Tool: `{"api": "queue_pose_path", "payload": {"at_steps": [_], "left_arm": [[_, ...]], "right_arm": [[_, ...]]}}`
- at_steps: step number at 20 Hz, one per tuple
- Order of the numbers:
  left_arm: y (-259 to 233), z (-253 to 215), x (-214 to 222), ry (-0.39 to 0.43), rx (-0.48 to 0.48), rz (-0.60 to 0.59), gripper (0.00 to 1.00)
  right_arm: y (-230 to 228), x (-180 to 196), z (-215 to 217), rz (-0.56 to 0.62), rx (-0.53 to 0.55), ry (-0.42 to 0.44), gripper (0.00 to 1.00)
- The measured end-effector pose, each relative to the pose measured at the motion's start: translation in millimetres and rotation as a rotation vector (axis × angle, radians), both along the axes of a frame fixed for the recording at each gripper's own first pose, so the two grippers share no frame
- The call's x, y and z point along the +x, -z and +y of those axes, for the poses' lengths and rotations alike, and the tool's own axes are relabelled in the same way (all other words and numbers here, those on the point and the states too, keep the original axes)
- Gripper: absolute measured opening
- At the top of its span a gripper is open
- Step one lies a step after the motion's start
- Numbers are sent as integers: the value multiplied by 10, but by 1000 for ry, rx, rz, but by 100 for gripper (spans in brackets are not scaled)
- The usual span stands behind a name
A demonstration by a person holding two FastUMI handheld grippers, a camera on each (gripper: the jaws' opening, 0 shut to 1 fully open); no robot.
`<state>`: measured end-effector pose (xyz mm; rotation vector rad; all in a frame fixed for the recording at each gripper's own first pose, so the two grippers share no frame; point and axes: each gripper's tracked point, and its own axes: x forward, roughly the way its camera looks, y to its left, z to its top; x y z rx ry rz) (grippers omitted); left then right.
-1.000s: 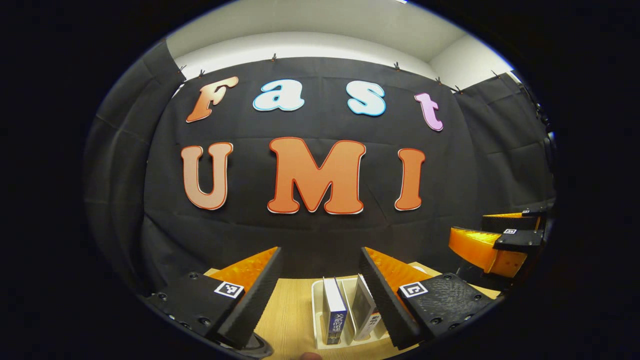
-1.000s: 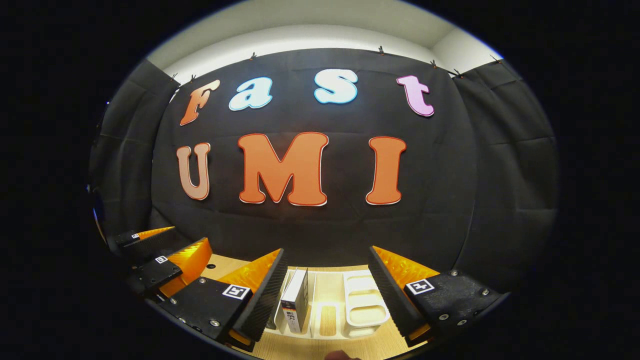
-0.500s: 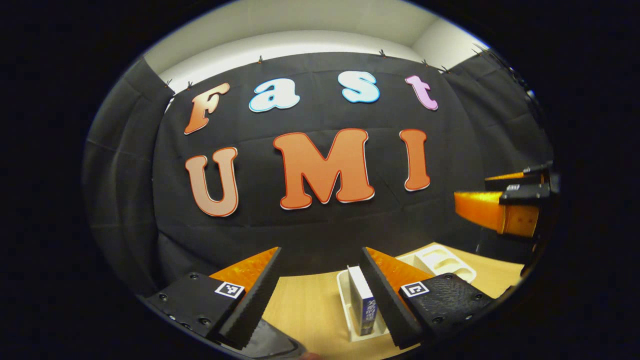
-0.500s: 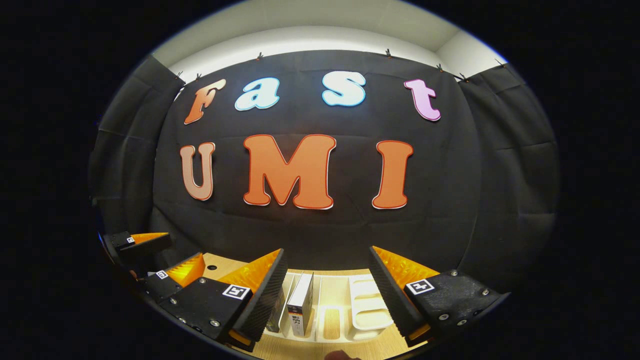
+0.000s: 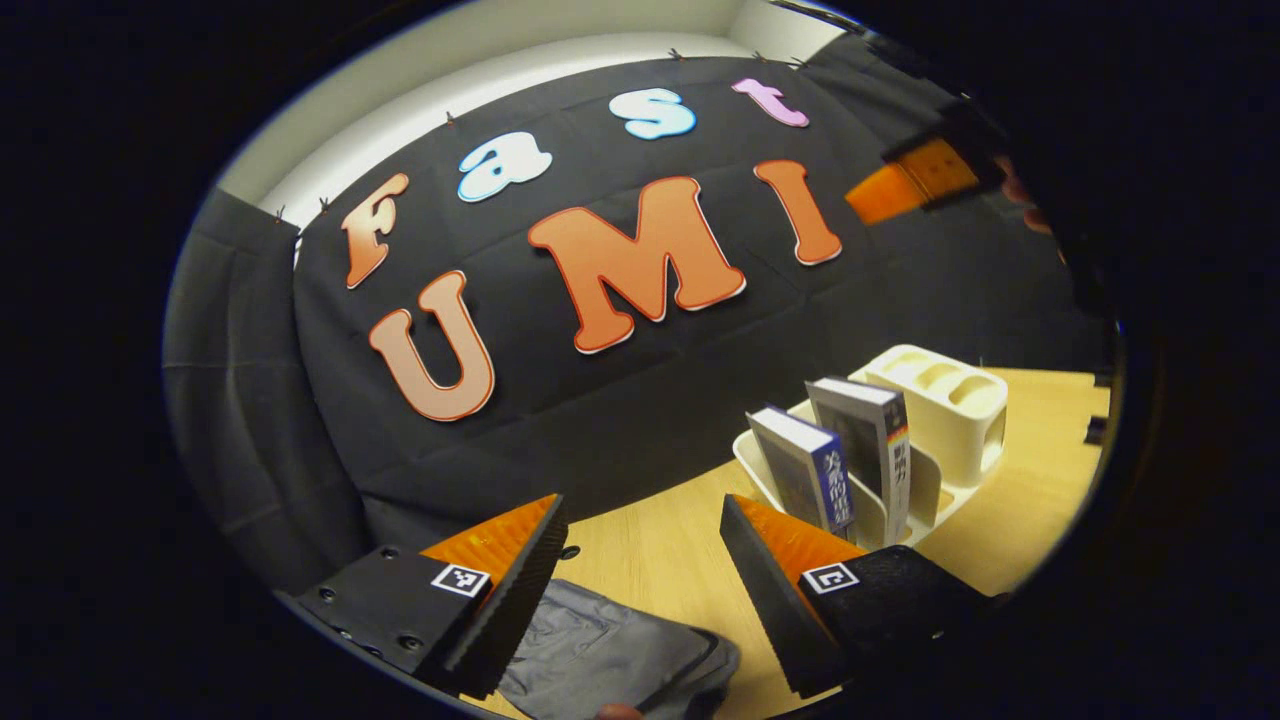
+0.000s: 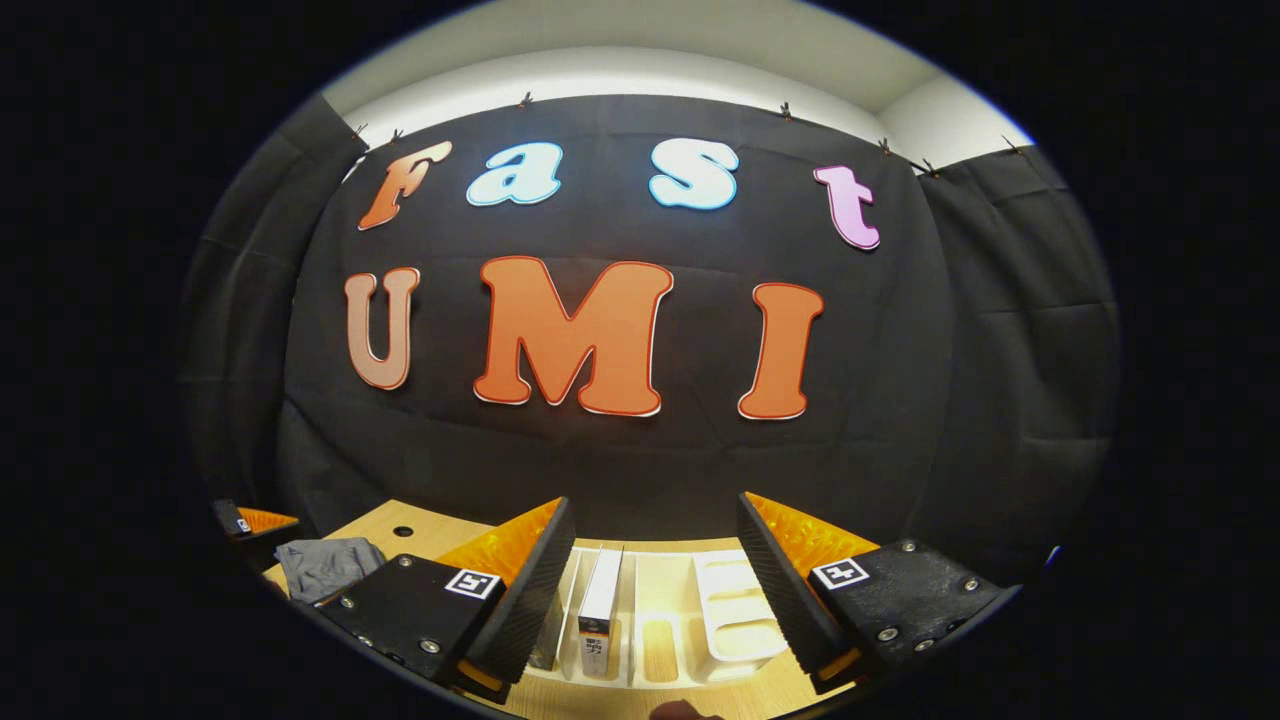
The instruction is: Open the schoolbag, grab two books from the bookshelf and put them into the schoolbag.
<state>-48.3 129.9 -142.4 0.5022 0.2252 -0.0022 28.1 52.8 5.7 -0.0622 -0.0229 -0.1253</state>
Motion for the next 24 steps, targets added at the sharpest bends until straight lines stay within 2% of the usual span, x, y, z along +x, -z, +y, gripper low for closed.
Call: {"api": "queue_pose_path", "payload": {"at_steps": [6, 10, 15, 19, 24], "left_arm": [[852, 320, -246, 70, 191, 143, 98], [1227, 441, -406, 92, 280, 208, 97], [1593, 640, -485, 67, 400, 293, 97], [1754, 869, -614, -2, 482, 356, 97], [1641, 875, -585, -21, 515, 376, 96]], "right_arm": [[-11, -24, -37, -1, -32, 66, 97], [75, 46, -45, 19, -31, 67, 97], [124, 187, -75, 27, -31, 40, 97], [134, 276, -118, 24, -32, 8, 98], [225, 383, -227, 39, -11, -19, 97]]}}
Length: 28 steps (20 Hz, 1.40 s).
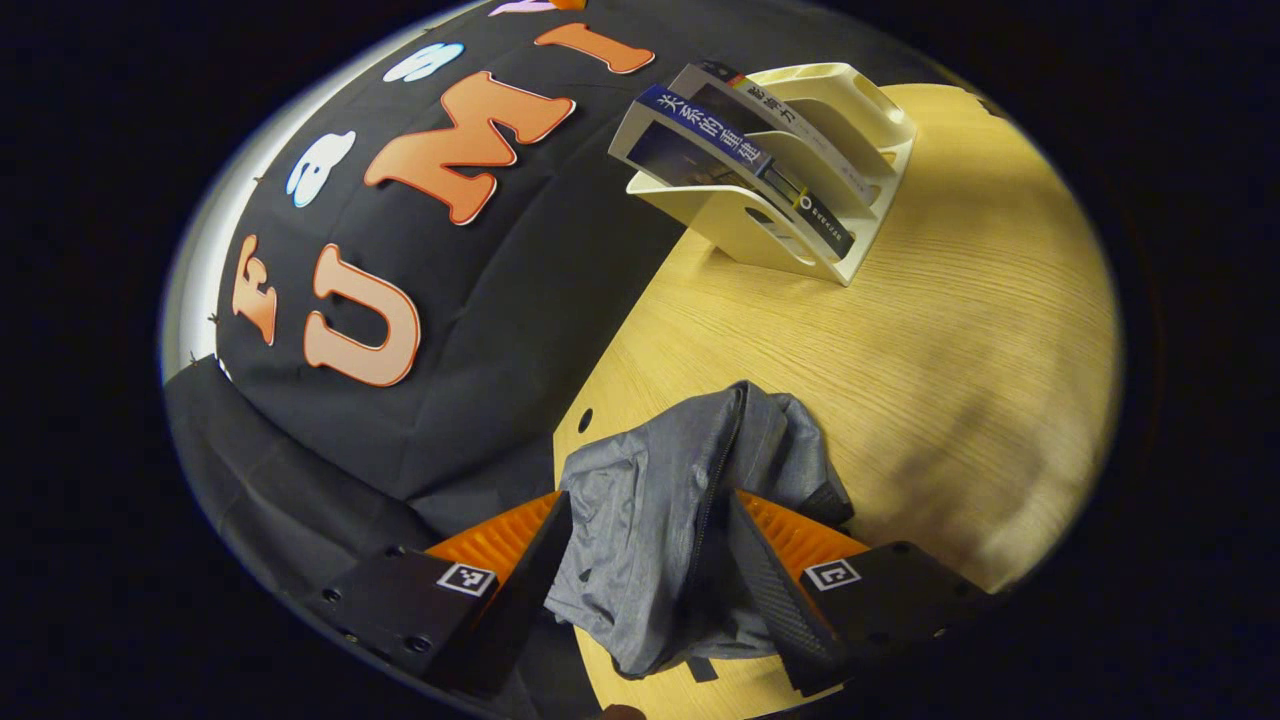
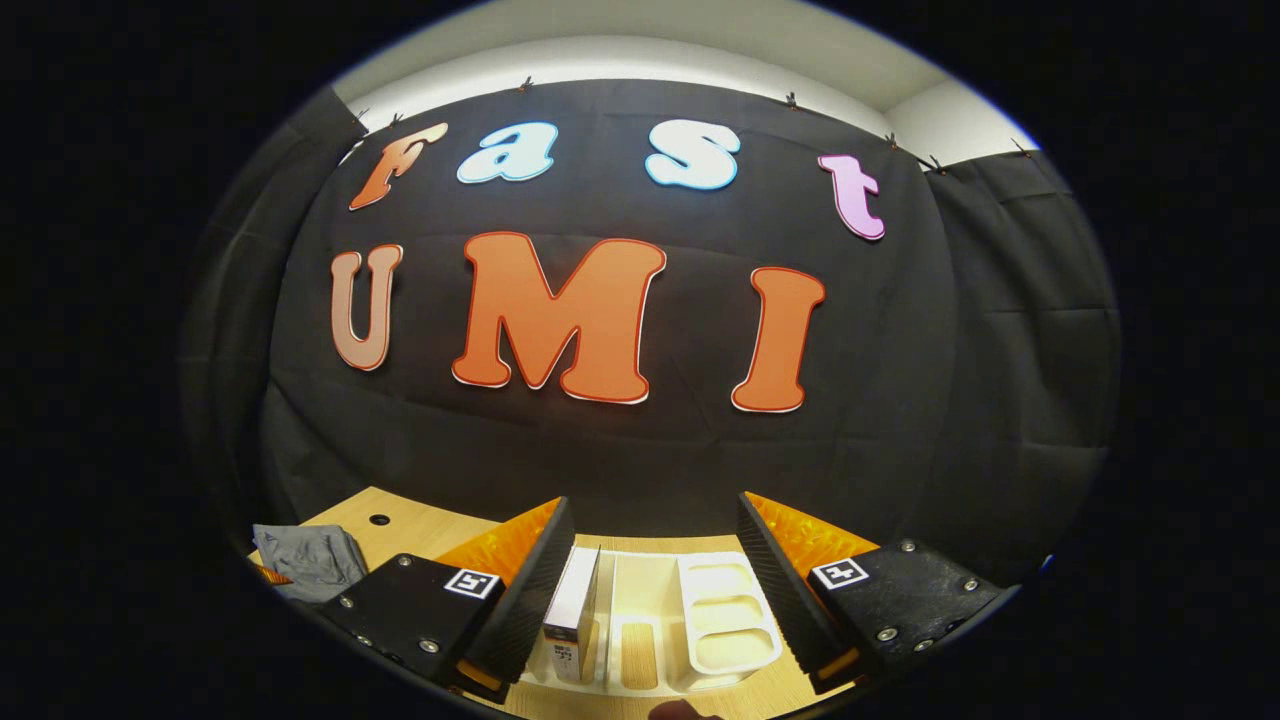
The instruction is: Open the schoolbag, grab two books from the bookshelf and put them into the schoolbag.
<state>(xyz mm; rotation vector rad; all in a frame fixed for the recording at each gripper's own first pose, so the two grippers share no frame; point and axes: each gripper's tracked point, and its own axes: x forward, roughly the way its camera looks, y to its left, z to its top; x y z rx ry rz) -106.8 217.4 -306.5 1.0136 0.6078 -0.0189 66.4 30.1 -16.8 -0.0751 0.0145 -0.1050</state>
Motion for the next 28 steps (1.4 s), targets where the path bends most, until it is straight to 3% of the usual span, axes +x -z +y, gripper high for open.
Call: {"api": "queue_pose_path", "payload": {"at_steps": [3, 6, 11, 14, 17, 19, 20, 21, 23, 28], "left_arm": [[-90, 71, 16, -47, -25, 17, 96], [-214, 121, 92, -50, 16, 25, 96], [14, 244, 211, -84, 1, 139, 95], [164, 358, 268, -108, -24, 184, 89], [279, 329, 289, -101, -66, 232, 70], [300, 289, 255, -92, -114, 265, 35], [289, 267, 229, -88, -146, 281, 36], [266, 248, 245, -81, -178, 287, 16], [158, 295, 227, -68, -231, 306, 9], [-102, 466, 333, -21, -365, 369, 6]], "right_arm": [[92, 53, -16, 29, 1, -29, 98], [170, 78, 10, 52, 14, -70, 98], [288, 111, 73, 77, 22, -131, 98], [277, 103, 75, 86, 24, -132, 97], [253, 86, 97, 92, 11, -120, 97], [268, 90, 97, 102, -3, -95, 97], [274, 104, 124, 112, -7, -82, 97], [288, 106, 157, 124, -8, -74, 97], [297, 128, 249, 149, -16, -56, 97], [249, 207, 567, 190, -67, -37, 98]]}}
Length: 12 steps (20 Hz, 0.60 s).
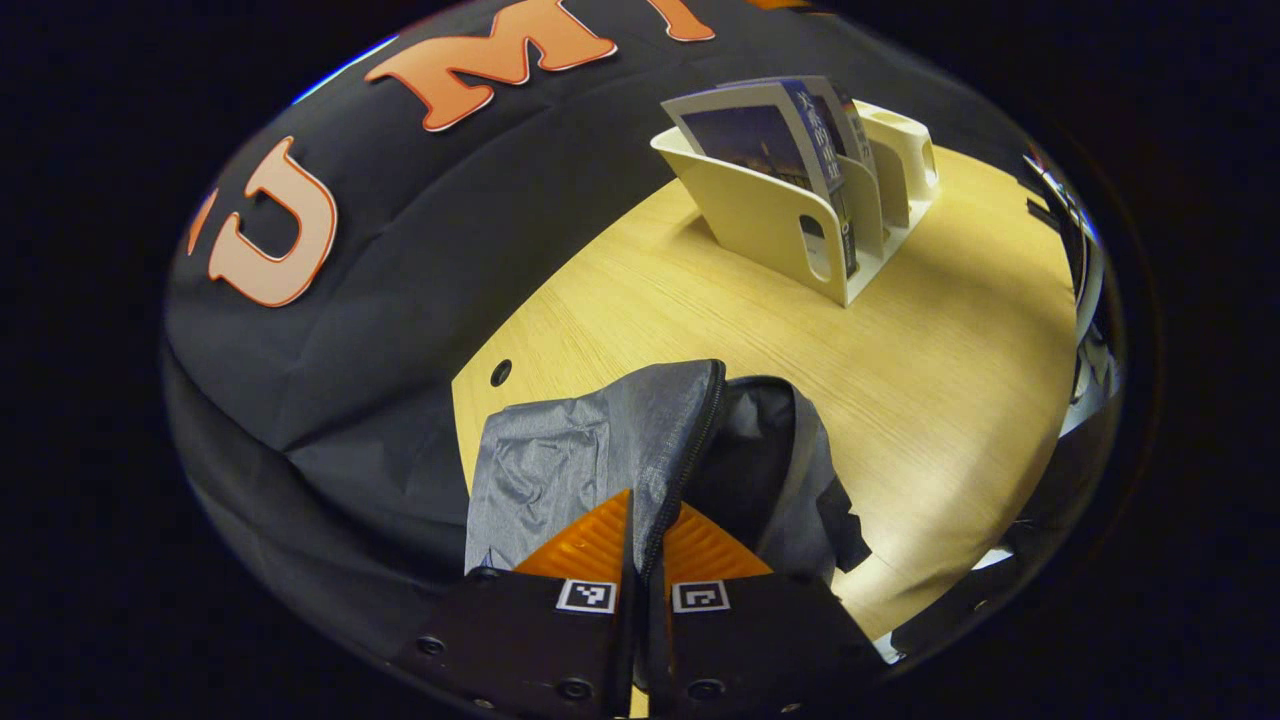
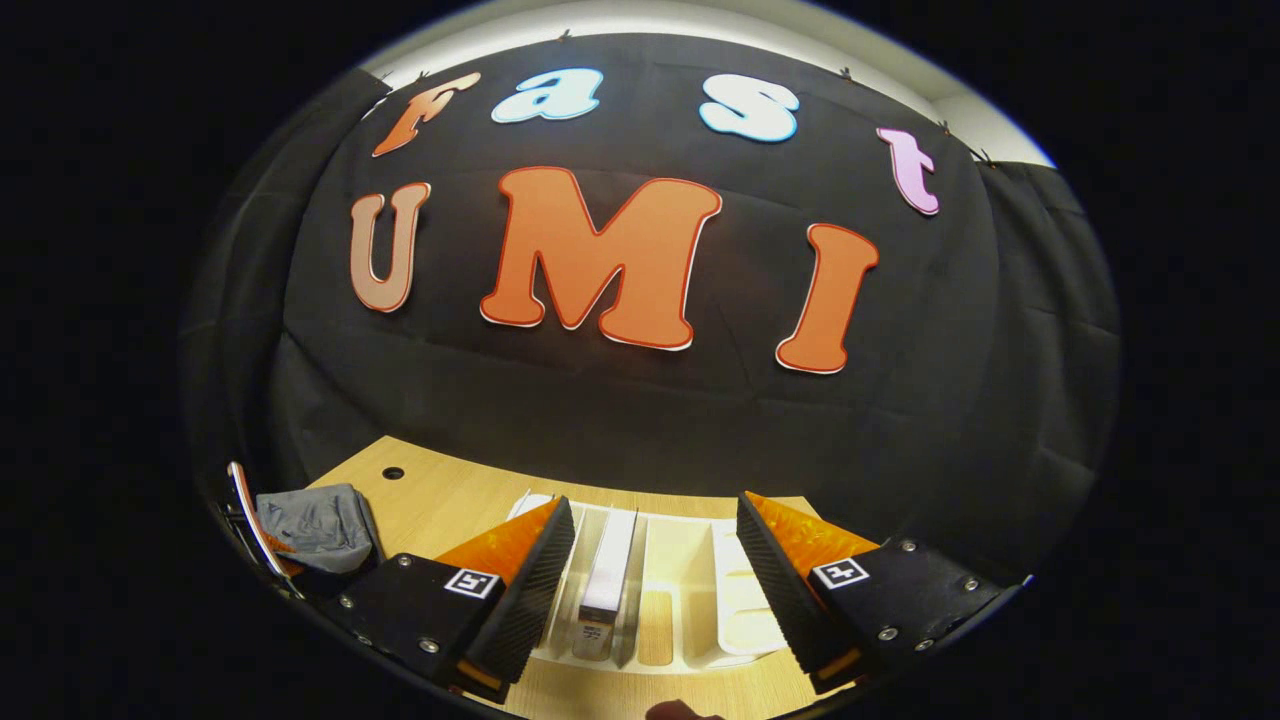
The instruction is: Open the schoolbag, grab two books from the bookshelf and put them into the schoolbag.
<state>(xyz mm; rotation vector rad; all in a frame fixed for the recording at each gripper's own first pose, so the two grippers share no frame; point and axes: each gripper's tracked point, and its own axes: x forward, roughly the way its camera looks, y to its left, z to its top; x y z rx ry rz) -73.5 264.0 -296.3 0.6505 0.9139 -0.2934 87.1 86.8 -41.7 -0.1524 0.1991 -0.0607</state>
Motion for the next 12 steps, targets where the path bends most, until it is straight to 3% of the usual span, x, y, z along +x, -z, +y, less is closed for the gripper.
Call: {"api": "queue_pose_path", "payload": {"at_steps": [7, 12], "left_arm": [[-404, 196, 231, 55, -144, 48, 7], [-596, 315, 368, 91, -213, 113, 7]], "right_arm": [[-43, 147, 400, 83, -80, 27, 98], [161, 259, 772, 255, -17, -29, 98]]}}
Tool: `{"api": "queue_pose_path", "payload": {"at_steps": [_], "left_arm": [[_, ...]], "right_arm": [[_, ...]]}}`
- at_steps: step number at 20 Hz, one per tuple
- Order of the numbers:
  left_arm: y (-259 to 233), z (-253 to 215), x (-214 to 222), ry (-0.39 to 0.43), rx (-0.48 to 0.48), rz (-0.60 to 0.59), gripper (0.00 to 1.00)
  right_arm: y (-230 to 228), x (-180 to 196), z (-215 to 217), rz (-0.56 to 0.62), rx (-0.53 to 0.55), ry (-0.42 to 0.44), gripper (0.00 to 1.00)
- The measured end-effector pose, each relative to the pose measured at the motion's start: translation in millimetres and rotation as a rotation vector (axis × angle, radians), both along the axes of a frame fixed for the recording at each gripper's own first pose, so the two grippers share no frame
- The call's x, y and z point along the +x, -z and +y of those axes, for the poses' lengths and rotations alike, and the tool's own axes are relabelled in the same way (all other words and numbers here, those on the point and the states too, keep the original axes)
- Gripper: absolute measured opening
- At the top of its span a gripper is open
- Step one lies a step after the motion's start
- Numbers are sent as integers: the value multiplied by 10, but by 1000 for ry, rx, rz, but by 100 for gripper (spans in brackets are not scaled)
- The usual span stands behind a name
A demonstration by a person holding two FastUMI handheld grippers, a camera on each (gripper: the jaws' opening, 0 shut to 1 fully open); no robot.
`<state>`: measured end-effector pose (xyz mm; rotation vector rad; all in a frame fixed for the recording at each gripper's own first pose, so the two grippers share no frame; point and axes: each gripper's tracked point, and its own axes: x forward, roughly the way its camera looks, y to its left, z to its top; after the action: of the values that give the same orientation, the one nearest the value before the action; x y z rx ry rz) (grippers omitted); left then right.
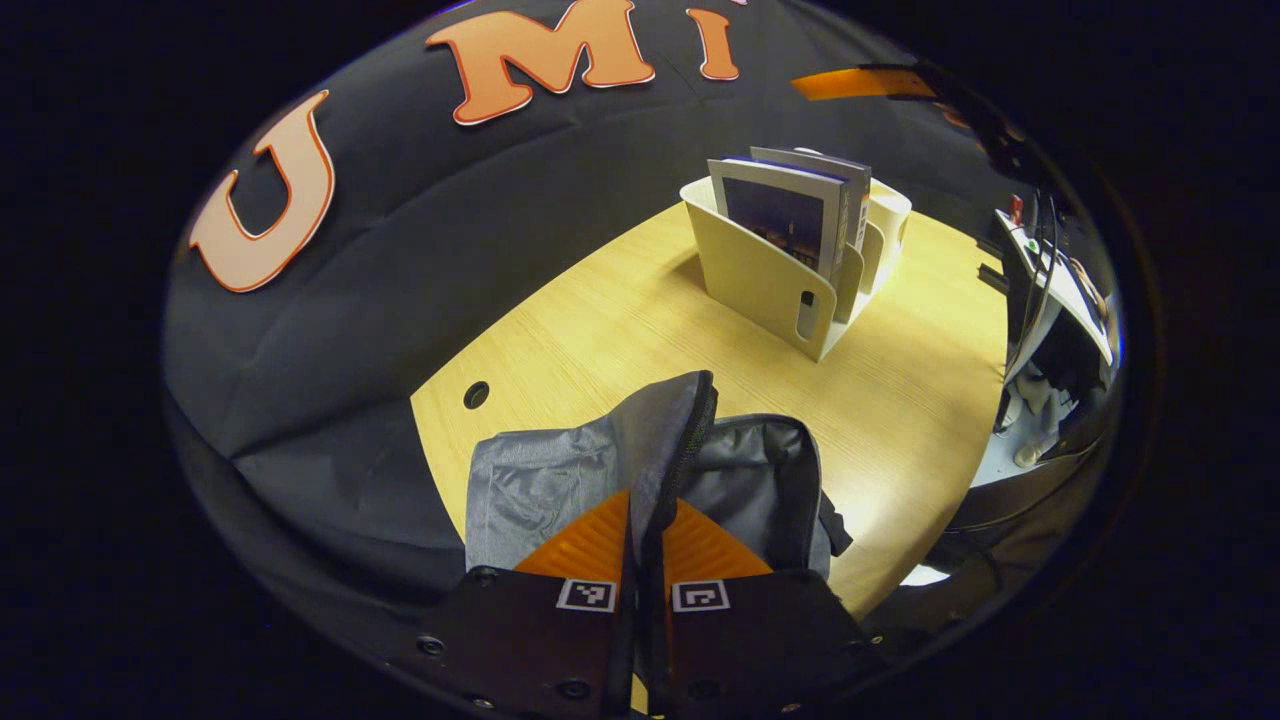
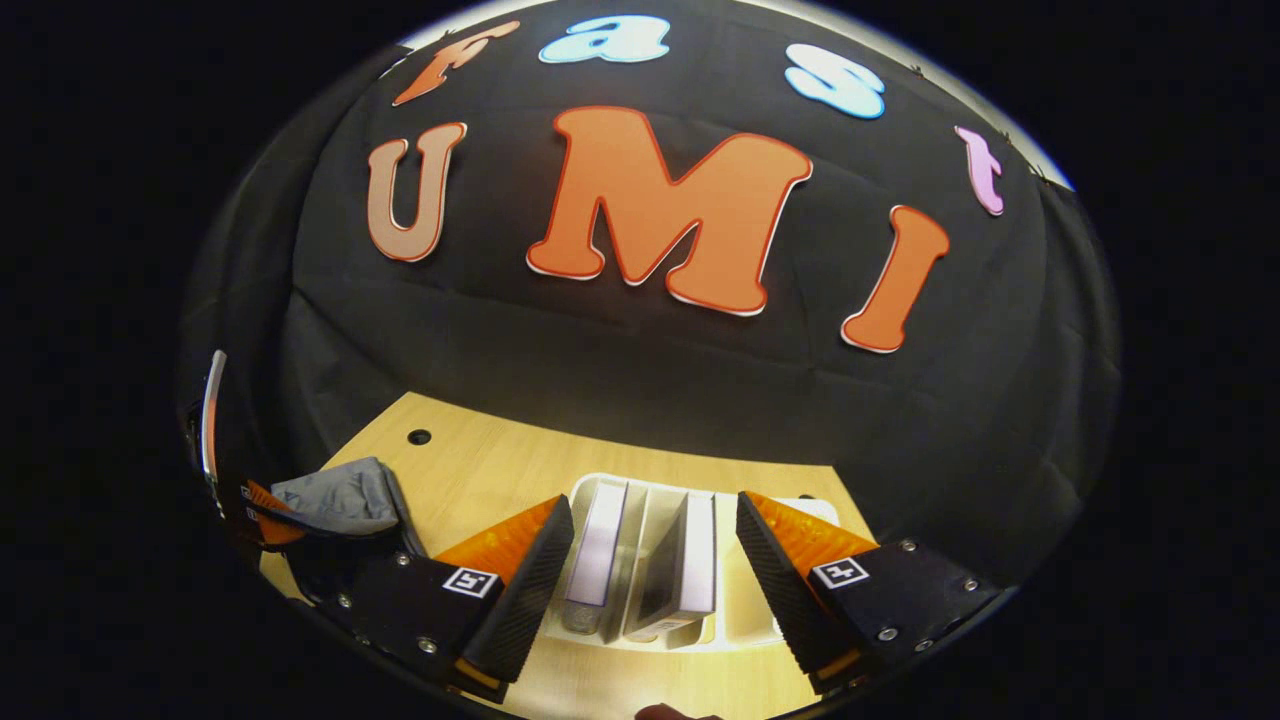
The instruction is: Open the schoolbag, grab two books from the bookshelf and put them into the schoolbag.
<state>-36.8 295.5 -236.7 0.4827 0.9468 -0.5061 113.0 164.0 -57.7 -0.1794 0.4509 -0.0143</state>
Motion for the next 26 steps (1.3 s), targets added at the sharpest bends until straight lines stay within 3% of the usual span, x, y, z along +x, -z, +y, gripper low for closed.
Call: {"api": "queue_pose_path", "payload": {"at_steps": [5, 11, 18, 22, 26], "left_arm": [[-143, 109, 140, 58, -17, 80, 7], [-234, 176, 199, 154, 29, 168, 6], [-249, 264, 222, 186, 19, 198, 6], [-236, 294, 233, 167, -47, 233, 6], [-256, 274, 186, 178, -88, 262, 7]], "right_arm": [[187, 182, 182, 150, -30, -21, 98], [489, 340, 249, 359, 36, -10, 99], [913, 460, 258, 556, 47, 5, 99], [1105, 458, 278, 635, 30, 36, 99], [1272, 515, 220, 716, 46, 103, 92]]}}
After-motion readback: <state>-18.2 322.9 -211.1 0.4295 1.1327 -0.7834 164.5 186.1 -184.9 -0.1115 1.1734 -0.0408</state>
